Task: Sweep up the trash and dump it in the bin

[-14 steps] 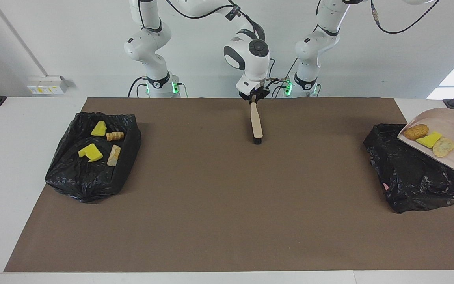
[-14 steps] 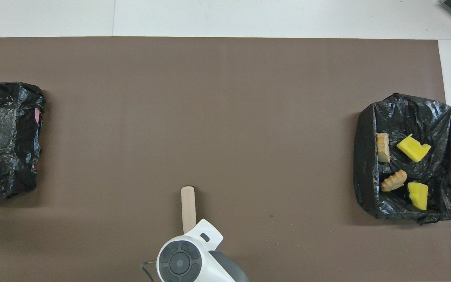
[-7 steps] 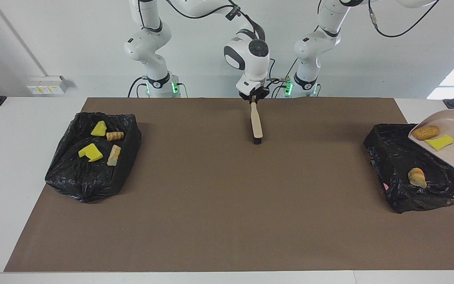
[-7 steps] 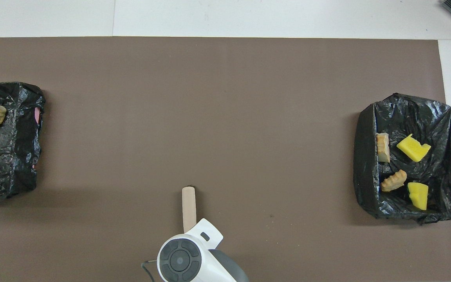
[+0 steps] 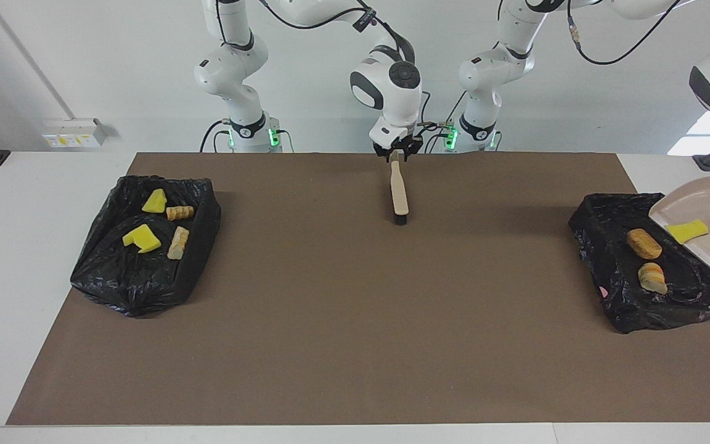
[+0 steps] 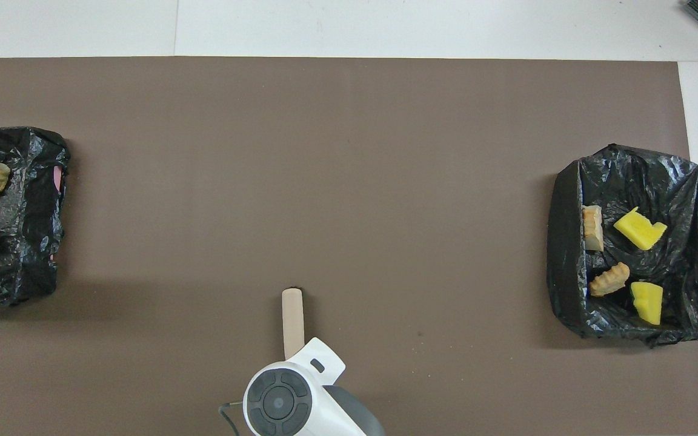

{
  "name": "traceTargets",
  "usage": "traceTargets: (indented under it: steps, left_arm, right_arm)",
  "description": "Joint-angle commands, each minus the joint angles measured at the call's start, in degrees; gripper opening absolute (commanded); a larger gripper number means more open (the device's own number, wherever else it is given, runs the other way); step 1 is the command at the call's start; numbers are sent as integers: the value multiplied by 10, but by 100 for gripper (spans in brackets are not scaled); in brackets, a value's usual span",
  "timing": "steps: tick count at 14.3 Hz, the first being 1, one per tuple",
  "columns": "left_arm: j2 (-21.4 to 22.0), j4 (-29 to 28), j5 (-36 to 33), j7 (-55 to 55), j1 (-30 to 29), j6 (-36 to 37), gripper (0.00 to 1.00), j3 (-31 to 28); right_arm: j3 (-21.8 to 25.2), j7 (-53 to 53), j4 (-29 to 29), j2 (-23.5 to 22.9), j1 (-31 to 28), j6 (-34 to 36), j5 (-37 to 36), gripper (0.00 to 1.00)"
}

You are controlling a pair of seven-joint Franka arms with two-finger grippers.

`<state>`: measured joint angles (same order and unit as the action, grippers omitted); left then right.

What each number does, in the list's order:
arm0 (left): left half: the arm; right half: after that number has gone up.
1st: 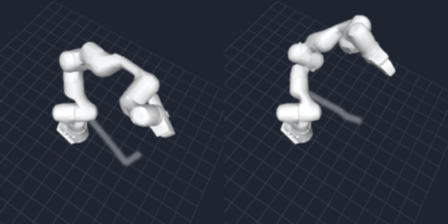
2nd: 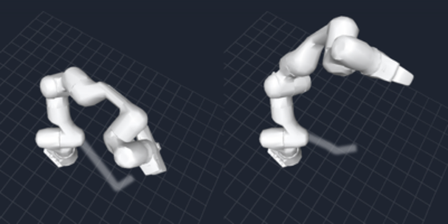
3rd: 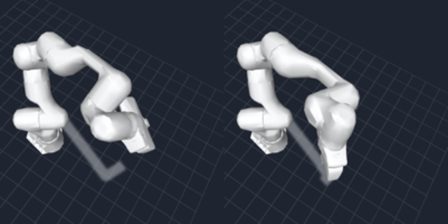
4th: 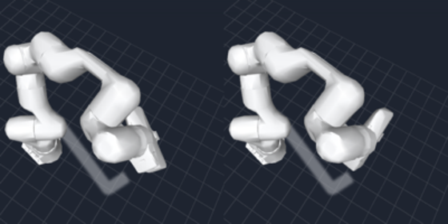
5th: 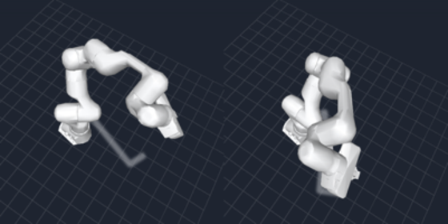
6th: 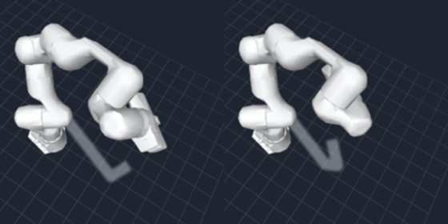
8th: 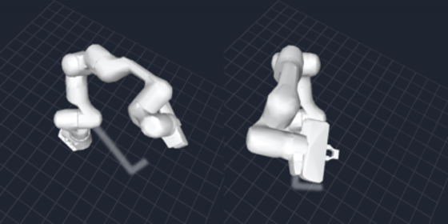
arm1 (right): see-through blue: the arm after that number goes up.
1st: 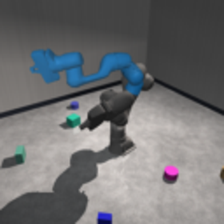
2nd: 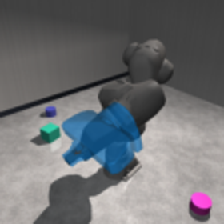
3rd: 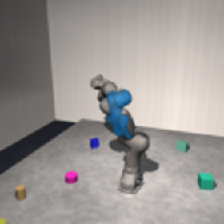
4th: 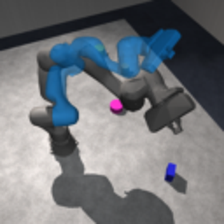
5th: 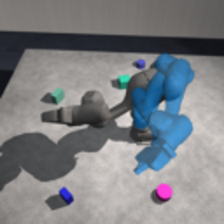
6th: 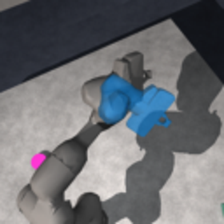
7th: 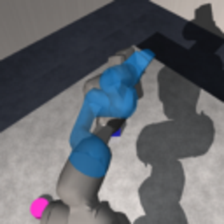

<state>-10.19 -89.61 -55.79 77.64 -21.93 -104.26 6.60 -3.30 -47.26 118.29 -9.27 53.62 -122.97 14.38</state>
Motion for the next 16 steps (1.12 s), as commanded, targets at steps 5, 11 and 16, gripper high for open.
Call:
traceTargets:
  steps: [5, 11, 16]
  left_arm:
    - [-13, 33, -92, 30, 38, 21, 0, -9]
    - [-12, 103, 58, 46, 31, 69, 0, -17]
    - [14, 102, 233, -67, 28, 140, 0, -20]
  right_arm:
    - [2, 25, -70, 22, -40, 104, -4, 100]
    - [3, 165, -181, 54, -138, 269, -43, 100]
    - [7, 289, -254, 65, -216, 331, -83, 100]
